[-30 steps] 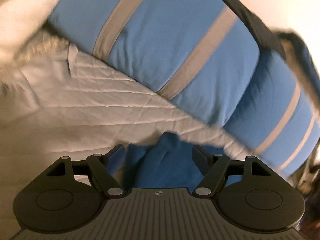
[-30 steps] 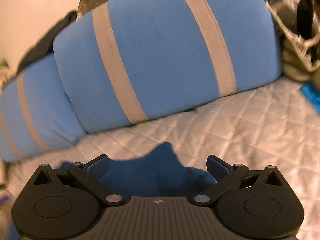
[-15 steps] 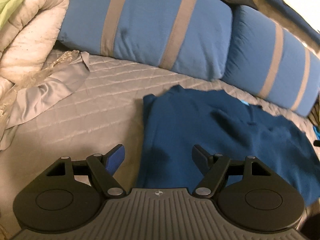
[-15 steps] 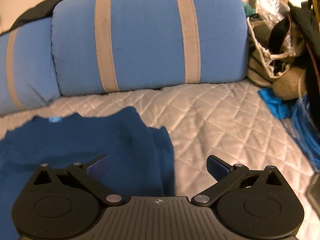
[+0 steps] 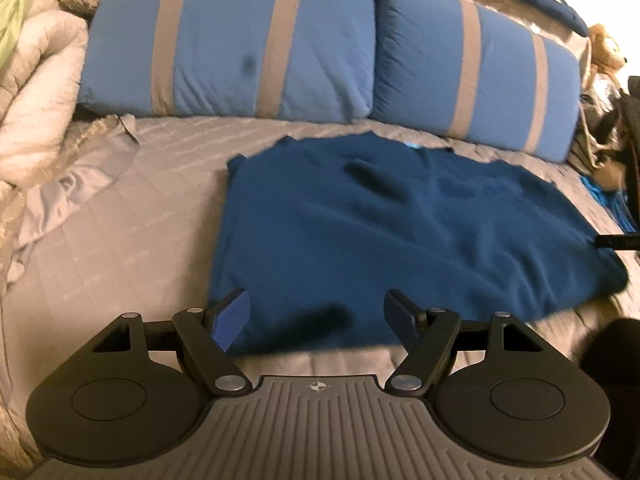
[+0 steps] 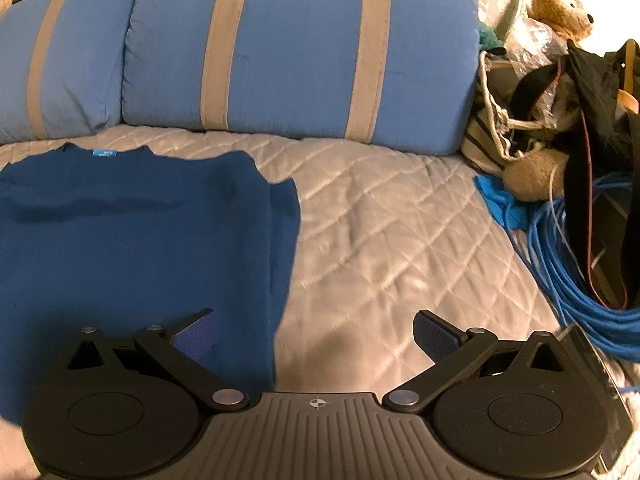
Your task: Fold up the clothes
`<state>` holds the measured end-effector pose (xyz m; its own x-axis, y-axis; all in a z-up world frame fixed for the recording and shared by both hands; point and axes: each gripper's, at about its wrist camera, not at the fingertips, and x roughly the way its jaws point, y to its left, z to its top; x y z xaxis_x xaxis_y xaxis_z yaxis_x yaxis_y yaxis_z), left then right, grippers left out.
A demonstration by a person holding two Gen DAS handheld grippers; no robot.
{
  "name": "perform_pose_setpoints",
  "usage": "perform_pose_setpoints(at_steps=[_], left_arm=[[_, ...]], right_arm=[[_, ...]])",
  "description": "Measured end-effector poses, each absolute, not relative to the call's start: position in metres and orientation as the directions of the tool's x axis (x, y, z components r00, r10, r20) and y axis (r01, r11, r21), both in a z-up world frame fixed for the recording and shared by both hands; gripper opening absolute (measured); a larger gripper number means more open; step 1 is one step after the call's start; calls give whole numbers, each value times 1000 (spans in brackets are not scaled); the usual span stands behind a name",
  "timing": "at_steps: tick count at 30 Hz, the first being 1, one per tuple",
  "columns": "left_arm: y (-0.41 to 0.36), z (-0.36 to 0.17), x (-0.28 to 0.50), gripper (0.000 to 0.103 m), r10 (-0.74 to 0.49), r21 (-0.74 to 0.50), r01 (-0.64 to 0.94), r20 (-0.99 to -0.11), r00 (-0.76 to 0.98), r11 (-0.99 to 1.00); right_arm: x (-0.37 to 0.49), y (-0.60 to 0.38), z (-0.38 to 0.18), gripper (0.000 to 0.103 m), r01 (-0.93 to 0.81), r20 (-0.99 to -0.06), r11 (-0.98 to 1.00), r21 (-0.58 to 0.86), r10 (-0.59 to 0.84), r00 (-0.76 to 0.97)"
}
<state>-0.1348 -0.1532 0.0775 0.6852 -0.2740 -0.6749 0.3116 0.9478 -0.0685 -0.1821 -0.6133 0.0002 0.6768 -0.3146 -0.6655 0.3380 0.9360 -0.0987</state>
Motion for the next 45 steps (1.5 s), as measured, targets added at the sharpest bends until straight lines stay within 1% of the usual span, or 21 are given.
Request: perform_pose_setpoints(at_steps=[7, 12, 17, 20, 21, 26, 29, 31, 33, 35, 39, 42, 45], left_arm=[[-164, 62, -150, 74, -280, -50, 342, -691, 666, 938], [-165, 60, -153, 74, -256, -30, 326, -687, 680, 945], [-162, 58, -152, 74, -248, -40, 308, -693, 677, 951], [-161, 57, -152, 74, -244, -40, 302, -694, 677, 953], [-161, 57, -152, 74, -244, -41, 301, -696, 676, 953], [-162, 57, -151, 74, -239, -40, 298, -702, 671, 954], [-162, 57, -151, 74, -237, -38, 298, -702, 672, 954], [-162, 57, -151, 74, -233, -37, 293, -702, 673, 955], [-163, 57, -151, 74, -225, -28, 289, -702, 676, 957], [-165, 57, -151, 74, -215, -17, 286, -703, 678, 958], [-167, 56, -150, 74, -193, 7, 282, -712, 675, 959], [-168, 56, -151, 74, -180, 24, 279, -712, 679, 960], [-168, 56, -150, 74, -175, 30, 279, -716, 676, 960]], right_arm=[[-208, -628, -3, 103, 348, -692, 937, -26, -268, 671], [-221, -632, -9, 103, 345, -711, 938, 28, -224, 667], [-230, -643, -13, 103, 357, -729, 924, 140, -148, 668], [-237, -652, -11, 102, 349, -727, 902, 254, -60, 684], [-240, -656, -11, 98, 342, -722, 890, 301, -21, 691], [-251, -672, -15, 89, 337, -692, 787, 517, 151, 706], [-254, -678, -24, 80, 353, -674, 711, 607, 227, 703], [-256, -680, -30, 79, 360, -654, 663, 657, 264, 709], [-257, -681, -35, 73, 363, -624, 602, 711, 304, 720], [-258, -683, -41, 71, 366, -590, 533, 763, 343, 731], [-256, -682, -55, 66, 374, -550, 449, 812, 371, 749], [-255, -682, -60, 66, 366, -516, 406, 837, 366, 774], [-252, -682, -62, 64, 364, -505, 393, 844, 360, 784]])
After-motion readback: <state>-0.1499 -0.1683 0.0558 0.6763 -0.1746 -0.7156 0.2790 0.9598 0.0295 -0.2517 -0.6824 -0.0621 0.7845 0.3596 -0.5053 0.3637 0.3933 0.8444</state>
